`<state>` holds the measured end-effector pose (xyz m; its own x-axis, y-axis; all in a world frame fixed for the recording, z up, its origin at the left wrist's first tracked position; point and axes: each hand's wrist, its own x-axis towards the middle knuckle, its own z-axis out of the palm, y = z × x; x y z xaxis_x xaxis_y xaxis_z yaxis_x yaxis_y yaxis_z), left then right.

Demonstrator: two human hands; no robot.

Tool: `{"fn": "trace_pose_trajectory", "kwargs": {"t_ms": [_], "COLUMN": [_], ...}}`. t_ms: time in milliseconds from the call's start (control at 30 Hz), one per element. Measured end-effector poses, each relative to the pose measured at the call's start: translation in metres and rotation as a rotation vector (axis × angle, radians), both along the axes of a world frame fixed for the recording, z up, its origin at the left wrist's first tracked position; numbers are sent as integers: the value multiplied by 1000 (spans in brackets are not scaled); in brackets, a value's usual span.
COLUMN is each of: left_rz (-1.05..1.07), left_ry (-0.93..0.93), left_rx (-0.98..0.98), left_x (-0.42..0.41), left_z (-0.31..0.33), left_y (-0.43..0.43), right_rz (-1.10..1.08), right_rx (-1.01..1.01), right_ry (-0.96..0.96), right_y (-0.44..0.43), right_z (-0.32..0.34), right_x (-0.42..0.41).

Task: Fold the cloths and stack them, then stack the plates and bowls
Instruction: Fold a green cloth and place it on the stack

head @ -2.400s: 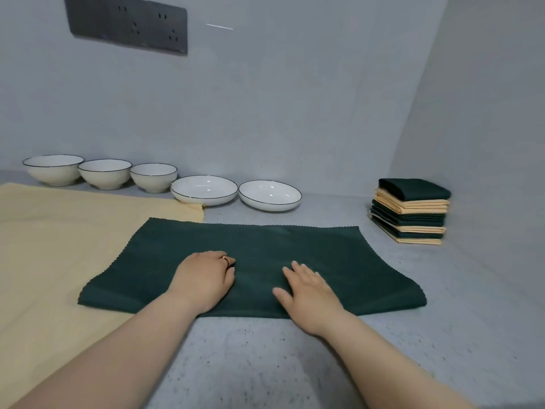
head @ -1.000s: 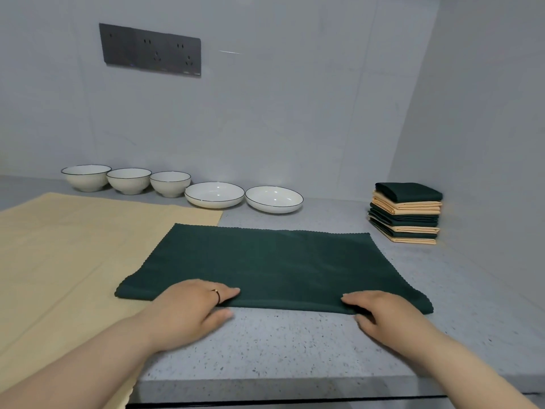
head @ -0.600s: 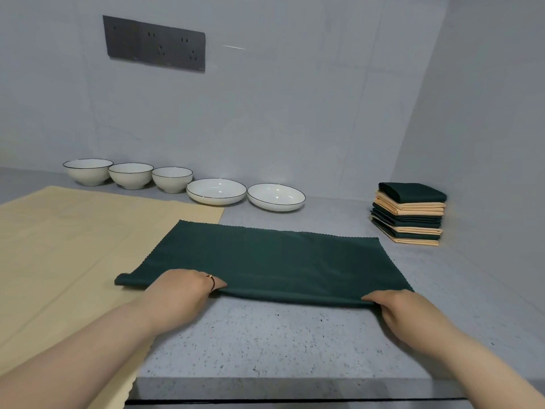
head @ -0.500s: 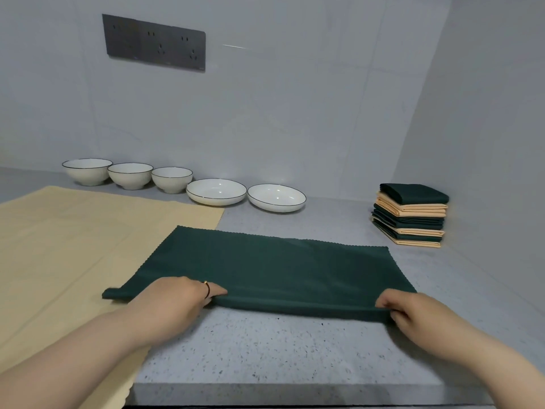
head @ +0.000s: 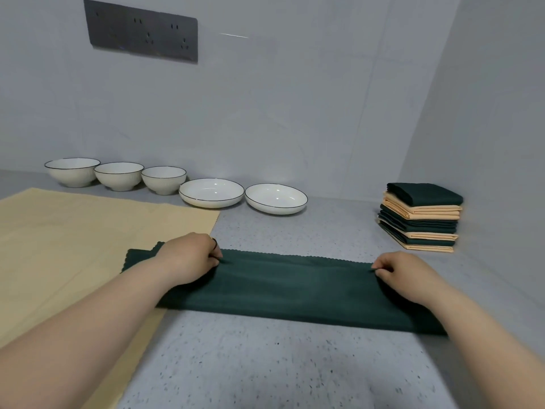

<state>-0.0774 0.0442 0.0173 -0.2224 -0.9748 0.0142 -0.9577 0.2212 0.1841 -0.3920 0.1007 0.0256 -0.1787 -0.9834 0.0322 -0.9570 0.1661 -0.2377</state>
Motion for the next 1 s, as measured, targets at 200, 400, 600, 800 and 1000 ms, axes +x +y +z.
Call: {"fn": "trace_pose_trajectory", "kwargs": {"t_ms": [200,400,600,800,1000], "left_rz": [32,-6,-7,-9,-55], "left_ry": [-51,-50,-84,-54,-126], "left_rx": [3,-39,-127,-158,-73], "left_x": [-14,-16,-17,-19,-22], "left_z": [-18,-26,-34,-38,-33], "left_y": [-34,-53,-60,-62,-54], "right_rz": [-53,-99,-104,-93,-74], "right_rx": [22,-14,-69,-117,-157], "right_ry": [73,95,130,155,147], "right_y": [-33,-51,-61,-64,-63], "right_z": [-16,-30,-38,-45,-50], "right_x": [1,-5,-5,-4,-4]}}
